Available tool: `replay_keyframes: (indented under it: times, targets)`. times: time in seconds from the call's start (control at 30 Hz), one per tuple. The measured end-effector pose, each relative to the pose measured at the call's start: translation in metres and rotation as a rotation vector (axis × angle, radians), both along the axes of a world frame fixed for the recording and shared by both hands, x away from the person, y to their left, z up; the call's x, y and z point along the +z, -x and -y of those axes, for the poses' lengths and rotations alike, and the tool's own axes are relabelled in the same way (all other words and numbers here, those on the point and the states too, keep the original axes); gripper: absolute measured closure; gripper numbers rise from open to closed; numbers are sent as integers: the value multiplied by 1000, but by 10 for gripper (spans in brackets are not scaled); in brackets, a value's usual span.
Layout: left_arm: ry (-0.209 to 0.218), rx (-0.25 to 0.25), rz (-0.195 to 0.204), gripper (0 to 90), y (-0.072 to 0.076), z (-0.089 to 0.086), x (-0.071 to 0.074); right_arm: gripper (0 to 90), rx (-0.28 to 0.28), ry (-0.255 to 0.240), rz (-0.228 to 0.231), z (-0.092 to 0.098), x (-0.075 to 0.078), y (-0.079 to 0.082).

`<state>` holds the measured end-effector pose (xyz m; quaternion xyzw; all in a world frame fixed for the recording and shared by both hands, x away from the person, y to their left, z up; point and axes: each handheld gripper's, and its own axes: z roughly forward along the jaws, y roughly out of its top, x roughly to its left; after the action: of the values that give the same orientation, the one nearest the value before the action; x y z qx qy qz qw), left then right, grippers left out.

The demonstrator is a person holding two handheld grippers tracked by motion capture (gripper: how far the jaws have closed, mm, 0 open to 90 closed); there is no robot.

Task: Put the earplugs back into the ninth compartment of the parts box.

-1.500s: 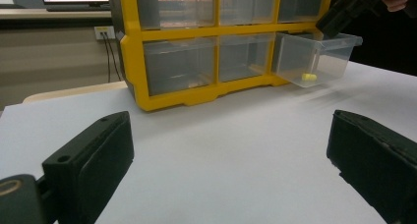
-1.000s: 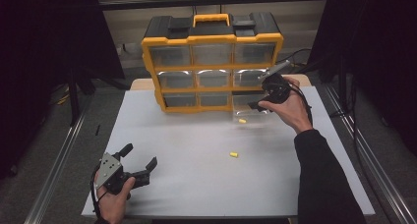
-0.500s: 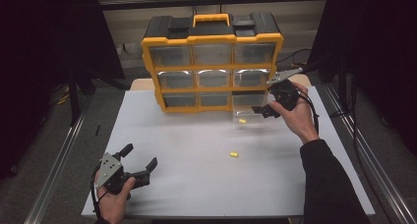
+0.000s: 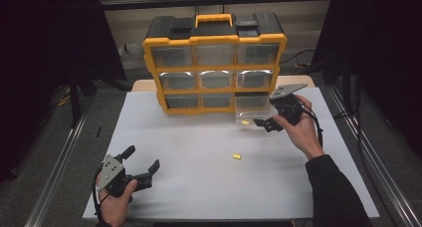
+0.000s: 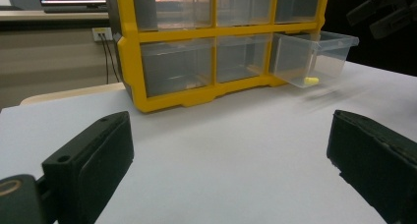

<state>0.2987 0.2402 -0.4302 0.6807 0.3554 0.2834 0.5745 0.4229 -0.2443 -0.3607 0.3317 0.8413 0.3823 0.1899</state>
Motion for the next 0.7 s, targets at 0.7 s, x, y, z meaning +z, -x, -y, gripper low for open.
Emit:
replay_keyframes:
  times: [0.7]
  targets:
    - [-4,0,2,38,0,-1,0,53,78,-12,-72,-14,-31,21]
